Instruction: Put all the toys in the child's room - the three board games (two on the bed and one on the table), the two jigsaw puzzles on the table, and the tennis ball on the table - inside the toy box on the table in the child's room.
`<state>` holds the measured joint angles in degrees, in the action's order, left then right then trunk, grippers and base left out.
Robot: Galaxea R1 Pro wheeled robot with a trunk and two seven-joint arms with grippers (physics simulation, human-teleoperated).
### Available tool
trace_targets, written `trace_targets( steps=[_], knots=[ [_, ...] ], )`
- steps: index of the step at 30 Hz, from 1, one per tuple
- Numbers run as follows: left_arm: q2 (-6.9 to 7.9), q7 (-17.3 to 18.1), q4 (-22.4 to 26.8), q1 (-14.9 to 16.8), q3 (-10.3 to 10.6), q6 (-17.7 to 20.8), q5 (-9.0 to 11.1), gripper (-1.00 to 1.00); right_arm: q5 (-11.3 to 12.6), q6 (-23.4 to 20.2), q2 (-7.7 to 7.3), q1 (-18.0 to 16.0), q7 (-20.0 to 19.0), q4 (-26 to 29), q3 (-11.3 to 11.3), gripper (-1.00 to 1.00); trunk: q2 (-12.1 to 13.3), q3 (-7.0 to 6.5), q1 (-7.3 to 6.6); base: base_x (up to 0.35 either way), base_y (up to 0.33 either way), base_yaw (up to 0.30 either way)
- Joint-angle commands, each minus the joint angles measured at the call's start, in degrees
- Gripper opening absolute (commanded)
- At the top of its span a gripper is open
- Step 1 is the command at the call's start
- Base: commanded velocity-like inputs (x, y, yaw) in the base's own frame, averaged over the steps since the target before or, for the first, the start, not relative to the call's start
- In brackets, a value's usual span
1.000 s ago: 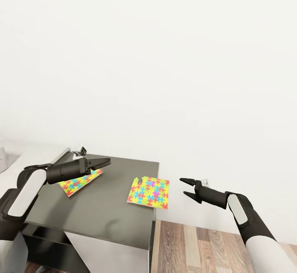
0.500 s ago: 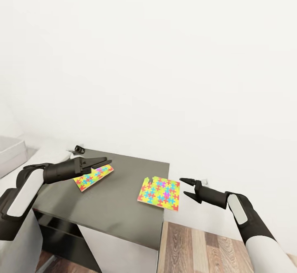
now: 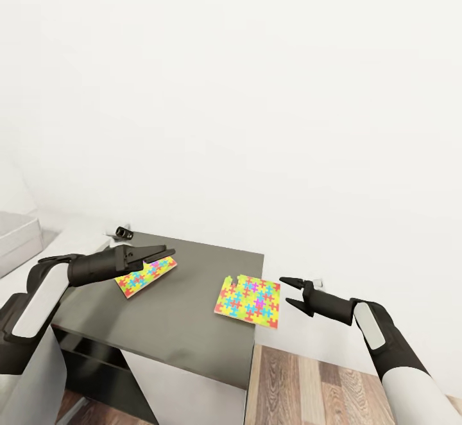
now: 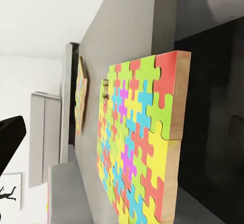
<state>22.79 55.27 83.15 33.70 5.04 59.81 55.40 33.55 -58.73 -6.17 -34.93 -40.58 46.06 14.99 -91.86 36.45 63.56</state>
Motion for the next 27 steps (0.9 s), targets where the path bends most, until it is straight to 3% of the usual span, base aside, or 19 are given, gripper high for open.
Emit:
trace_targets(
  steps=[1,20,27],
  knots=[
    [0.05,0.2,0.0,0.1,0.1,0.2,0.1,1.0,-0.3,-0.2,0.02,0.0,-0.4,0.0,0.1,1.0,0.0,0.05,0.0,0.0,0.0,0.001],
    [0.07,0.7,-0.1,0.1,-0.2,0.2,0.1,1.0,-0.3,-0.2,-0.02,0.0,-0.4,-0.1,0.4,1.0,0.0,0.05,0.0,0.0,0.0,0.0],
    [0.06,0.7,-0.1,0.1,-0.3,0.2,0.1,1.0,-0.3,-0.2,0.0,0.0,-0.4,-0.1,0.4,1.0,-2.8,1.31,1.53,0.0,0.0,0.0]
  ],
)
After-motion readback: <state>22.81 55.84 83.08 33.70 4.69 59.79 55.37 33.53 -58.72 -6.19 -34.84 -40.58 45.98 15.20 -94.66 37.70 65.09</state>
